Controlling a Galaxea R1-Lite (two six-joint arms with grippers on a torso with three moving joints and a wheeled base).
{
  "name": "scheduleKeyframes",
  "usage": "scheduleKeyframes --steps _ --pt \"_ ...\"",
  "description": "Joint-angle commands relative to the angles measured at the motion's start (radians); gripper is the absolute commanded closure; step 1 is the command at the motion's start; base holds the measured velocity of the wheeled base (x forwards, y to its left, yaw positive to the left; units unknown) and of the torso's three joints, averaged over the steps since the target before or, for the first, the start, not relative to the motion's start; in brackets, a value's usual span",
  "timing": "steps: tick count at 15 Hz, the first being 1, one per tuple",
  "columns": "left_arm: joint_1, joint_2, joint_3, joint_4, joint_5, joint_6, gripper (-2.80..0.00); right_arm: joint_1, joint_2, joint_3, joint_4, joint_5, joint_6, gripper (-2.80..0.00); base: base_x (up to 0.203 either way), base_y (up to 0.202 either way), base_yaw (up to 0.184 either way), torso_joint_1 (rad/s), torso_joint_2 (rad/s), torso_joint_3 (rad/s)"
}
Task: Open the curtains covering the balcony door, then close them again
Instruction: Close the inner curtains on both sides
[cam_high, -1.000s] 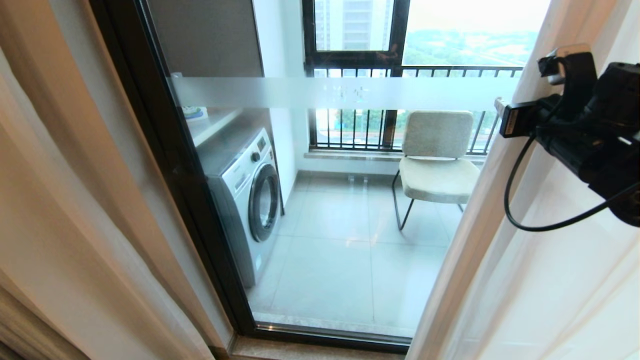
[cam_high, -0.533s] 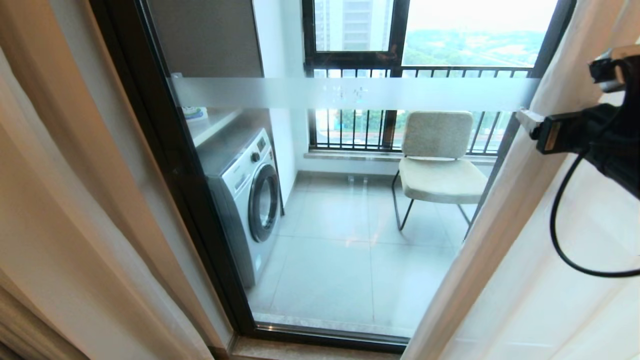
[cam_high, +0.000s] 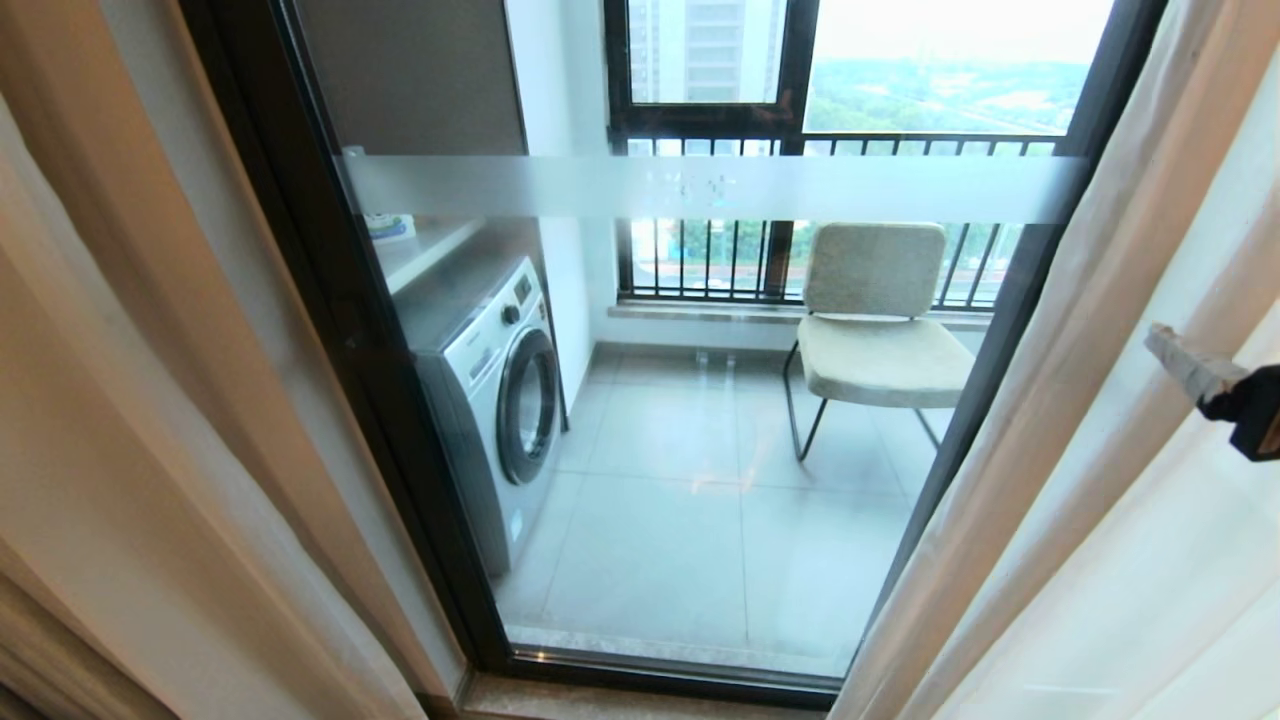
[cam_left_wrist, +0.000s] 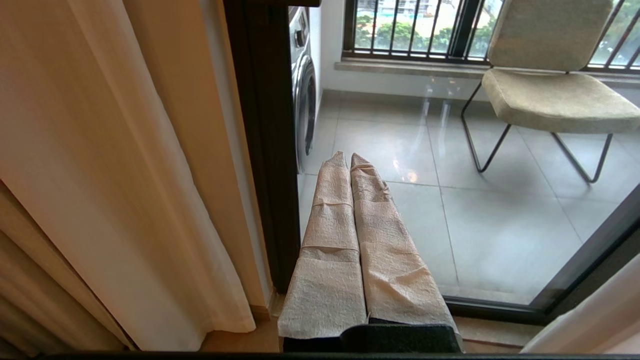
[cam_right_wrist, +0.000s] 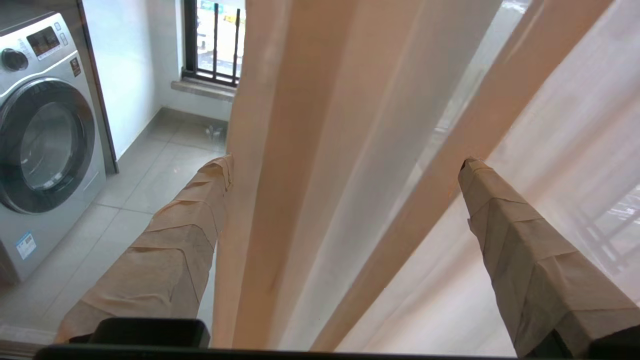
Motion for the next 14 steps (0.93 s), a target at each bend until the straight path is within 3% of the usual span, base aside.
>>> scheduleKeyframes --steps 1,3,4,10,14 --pt "0.000 0.000 0.000 0.000 0.000 -0.001 0.00 0.000 -0.058 0.012 -0.005 -0.003 -0.002 -2.80 0.000 0.000 0.000 0.000 0.00 0.000" --pt "0.000 0.000 0.000 0.000 0.000 -0.001 0.00 0.000 -0.058 0.015 -0.003 -0.001 -0.002 -2.80 0.000 0.000 0.000 0.000 0.00 0.000" --pt "0.000 0.000 0.000 0.000 0.000 -0.001 0.00 0.000 -0.058 0.015 -0.005 0.000 -0.002 0.00 0.000 0.000 0.000 0.000 0.00 0.000" --pt "0.000 0.000 0.000 0.000 0.000 -0.001 0.00 -0.003 -0.087 0.041 0.007 0.003 0.000 0.00 0.000 0.000 0.000 0.000 0.00 0.000" --pt "0.000 0.000 0.000 0.000 0.000 -0.001 0.00 -0.109 -0.182 0.066 0.152 0.051 0.000 0.00 0.000 0.000 0.000 0.000 0.00 0.000"
